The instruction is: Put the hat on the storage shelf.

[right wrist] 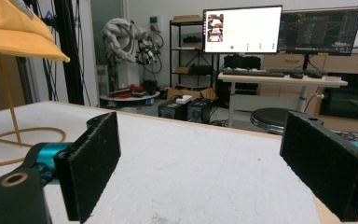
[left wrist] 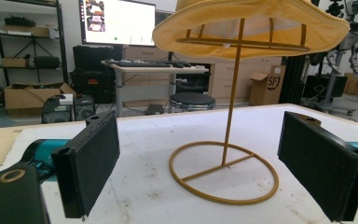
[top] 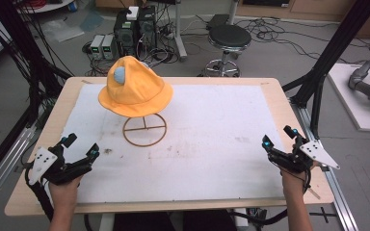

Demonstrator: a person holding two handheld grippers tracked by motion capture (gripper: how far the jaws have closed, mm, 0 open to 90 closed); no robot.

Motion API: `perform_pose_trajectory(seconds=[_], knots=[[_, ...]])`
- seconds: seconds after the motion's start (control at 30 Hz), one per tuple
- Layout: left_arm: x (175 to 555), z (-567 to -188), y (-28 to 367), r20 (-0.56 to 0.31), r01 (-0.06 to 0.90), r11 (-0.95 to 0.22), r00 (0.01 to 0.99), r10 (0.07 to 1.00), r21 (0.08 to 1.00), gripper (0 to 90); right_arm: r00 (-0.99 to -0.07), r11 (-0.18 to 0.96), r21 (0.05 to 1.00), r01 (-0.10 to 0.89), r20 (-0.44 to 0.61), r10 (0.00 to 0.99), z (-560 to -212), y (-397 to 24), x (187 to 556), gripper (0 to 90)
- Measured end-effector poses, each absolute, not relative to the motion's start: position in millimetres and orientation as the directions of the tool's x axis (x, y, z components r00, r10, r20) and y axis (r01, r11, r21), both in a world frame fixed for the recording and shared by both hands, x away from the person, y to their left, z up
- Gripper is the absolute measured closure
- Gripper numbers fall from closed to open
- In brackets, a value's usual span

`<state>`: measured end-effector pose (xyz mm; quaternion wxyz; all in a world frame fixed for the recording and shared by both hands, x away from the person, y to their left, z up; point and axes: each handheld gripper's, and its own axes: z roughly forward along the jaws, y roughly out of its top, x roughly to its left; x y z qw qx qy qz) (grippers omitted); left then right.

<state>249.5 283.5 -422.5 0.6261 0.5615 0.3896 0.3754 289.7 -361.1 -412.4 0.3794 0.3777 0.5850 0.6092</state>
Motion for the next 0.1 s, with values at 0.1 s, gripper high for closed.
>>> perform_pose_trajectory(seconds=[0.1], knots=[[249.7,-422.3,282.8,-0.064,-0.033,0.085,0.415,0.908,0.996,13.1,-0.425,-0.033,0.999,-0.023,0.02,0.905,-412.0,-361.4,289.6,12.1]])
